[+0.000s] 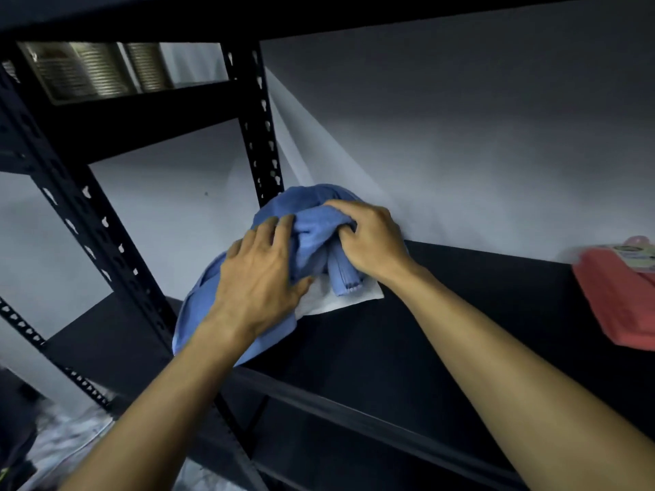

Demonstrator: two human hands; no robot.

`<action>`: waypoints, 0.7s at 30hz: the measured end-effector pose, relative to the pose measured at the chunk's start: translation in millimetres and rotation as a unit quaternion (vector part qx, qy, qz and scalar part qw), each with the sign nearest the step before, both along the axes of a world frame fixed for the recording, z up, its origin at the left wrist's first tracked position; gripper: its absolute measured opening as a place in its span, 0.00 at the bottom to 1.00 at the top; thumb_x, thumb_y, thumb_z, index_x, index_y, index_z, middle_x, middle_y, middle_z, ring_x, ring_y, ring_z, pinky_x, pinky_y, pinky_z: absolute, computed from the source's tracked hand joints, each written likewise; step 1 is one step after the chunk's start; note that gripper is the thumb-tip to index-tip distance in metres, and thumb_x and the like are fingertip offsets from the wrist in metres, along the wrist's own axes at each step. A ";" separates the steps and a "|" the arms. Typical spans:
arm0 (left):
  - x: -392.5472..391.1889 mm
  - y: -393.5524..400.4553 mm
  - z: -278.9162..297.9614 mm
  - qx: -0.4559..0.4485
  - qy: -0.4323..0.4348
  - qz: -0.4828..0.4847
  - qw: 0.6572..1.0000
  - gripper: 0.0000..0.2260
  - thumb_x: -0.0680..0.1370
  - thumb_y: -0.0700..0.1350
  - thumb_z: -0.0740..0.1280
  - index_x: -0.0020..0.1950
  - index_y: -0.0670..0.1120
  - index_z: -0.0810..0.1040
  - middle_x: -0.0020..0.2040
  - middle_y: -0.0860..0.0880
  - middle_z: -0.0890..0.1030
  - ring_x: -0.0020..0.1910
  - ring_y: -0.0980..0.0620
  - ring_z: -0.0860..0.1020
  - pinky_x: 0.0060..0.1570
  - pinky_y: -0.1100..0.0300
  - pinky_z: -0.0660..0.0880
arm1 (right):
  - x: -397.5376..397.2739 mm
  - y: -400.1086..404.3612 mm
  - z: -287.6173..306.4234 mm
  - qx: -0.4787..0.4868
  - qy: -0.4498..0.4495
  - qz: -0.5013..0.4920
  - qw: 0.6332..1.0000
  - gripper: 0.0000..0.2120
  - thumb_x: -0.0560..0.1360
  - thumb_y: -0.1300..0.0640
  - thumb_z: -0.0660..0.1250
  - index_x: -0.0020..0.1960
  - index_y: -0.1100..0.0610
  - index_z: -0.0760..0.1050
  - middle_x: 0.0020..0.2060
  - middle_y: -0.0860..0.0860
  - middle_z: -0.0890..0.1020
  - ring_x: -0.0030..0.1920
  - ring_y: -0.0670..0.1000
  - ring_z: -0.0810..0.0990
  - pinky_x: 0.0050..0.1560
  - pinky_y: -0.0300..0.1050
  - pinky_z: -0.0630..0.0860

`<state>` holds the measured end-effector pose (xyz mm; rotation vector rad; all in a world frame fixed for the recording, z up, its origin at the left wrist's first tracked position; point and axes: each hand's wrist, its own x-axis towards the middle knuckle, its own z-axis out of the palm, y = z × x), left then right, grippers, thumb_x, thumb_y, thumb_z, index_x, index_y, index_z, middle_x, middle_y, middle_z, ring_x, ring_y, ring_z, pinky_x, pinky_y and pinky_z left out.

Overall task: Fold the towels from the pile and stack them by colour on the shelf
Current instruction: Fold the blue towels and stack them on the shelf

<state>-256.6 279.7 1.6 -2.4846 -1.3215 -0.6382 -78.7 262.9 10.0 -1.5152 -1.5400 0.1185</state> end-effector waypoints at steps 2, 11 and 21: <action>0.4 1.8 5.2 0.040 -0.027 0.010 0.999 0.31 0.68 0.48 0.76 0.68 0.39 0.72 0.55 0.39 0.81 0.49 0.37 0.80 0.48 0.46 0.77 | -1.5 -0.4 13.1 0.016 -0.001 -0.002 1.000 0.21 0.76 0.64 0.61 0.67 0.50 0.76 0.63 0.49 0.79 0.62 0.50 0.77 0.62 0.43 0.73; 4.0 -7.9 60.8 0.117 -0.088 0.016 0.989 0.12 0.69 0.37 0.72 0.51 0.39 0.76 0.41 0.37 0.80 0.33 0.34 0.77 0.31 0.54 0.61 | 17.0 -11.1 62.7 0.030 -0.015 -0.013 0.999 0.15 0.77 0.60 0.58 0.59 0.48 0.76 0.51 0.49 0.82 0.51 0.52 0.80 0.52 0.54 0.77; 54.0 -27.1 96.6 -0.158 -0.212 -0.098 0.959 0.07 0.76 0.40 0.62 0.39 0.47 0.75 0.37 0.46 0.79 0.46 0.39 0.77 0.40 0.55 0.69 | 94.9 -72.5 80.7 -0.127 -0.055 0.000 0.990 0.04 0.77 0.54 0.67 0.49 0.53 0.78 0.45 0.50 0.83 0.48 0.48 0.80 0.55 0.49 0.76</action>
